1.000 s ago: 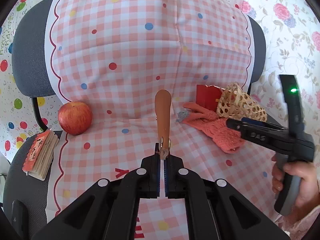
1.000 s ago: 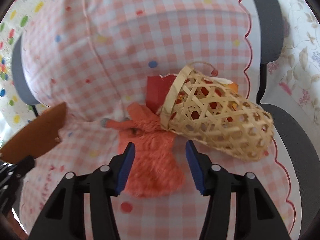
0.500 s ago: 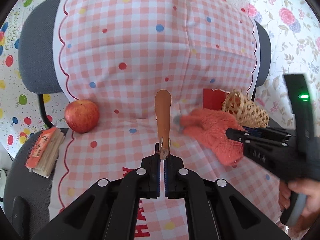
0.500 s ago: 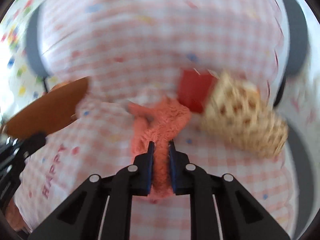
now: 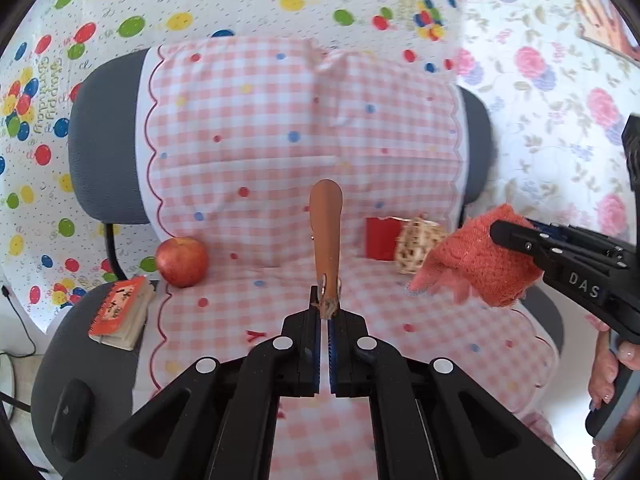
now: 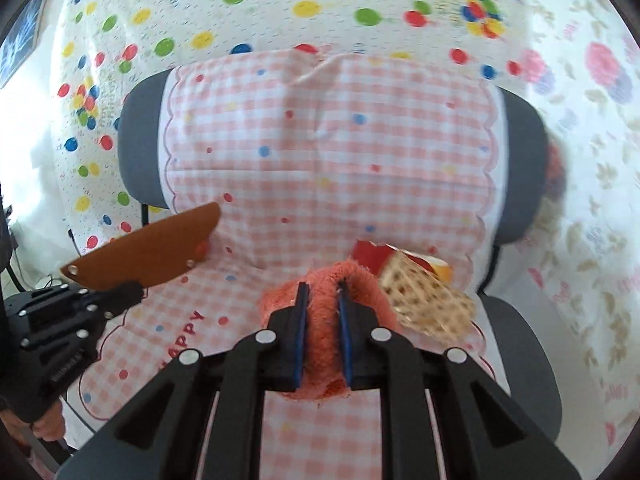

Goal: Collect trash
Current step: 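Carry the strip and orange cloth to the pink bin and open both grippers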

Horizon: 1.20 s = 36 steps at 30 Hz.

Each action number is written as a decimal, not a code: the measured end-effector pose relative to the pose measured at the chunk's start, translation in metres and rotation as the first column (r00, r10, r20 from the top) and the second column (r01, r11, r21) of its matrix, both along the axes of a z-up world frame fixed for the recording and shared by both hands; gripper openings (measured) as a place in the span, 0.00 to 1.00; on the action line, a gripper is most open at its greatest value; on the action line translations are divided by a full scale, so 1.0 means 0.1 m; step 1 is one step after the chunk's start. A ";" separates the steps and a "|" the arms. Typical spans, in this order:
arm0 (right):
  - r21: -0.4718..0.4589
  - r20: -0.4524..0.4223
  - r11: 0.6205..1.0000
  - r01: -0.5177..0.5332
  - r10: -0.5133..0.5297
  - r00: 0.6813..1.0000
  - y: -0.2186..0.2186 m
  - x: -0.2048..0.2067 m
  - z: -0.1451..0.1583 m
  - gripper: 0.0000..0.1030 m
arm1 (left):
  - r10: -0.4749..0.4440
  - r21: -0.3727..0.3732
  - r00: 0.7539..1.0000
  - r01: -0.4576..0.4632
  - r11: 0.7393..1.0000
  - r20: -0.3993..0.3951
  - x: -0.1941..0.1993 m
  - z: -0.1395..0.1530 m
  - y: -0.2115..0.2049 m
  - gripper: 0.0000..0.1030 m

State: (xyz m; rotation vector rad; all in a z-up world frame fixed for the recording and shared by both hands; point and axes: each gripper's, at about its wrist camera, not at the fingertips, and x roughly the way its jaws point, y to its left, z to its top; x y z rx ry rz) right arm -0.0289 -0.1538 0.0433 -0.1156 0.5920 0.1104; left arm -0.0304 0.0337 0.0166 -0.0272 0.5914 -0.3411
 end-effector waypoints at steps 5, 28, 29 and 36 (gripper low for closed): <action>0.055 -0.006 0.996 0.063 -0.063 0.998 -0.35 -0.32 -0.11 0.13 | -0.057 -0.012 0.998 0.057 0.998 0.003 -0.25 -0.02 -0.20 0.03; 0.051 -0.085 0.914 0.402 -0.397 0.914 -1.35 -2.19 -0.69 0.14 | -0.470 -0.015 0.882 0.470 0.883 -0.033 -1.28 -0.50 -1.66 0.03; 0.046 -0.097 0.908 0.416 -0.410 0.907 -1.39 -2.24 -0.74 0.14 | -0.489 -0.012 0.872 0.489 0.872 -0.039 -1.34 -0.52 -1.74 0.03; 0.047 -0.207 0.855 0.516 -0.497 0.842 -1.72 -2.36 -1.14 0.28 | -0.527 0.010 0.847 0.529 0.848 -0.067 -1.46 -0.63 -1.89 0.03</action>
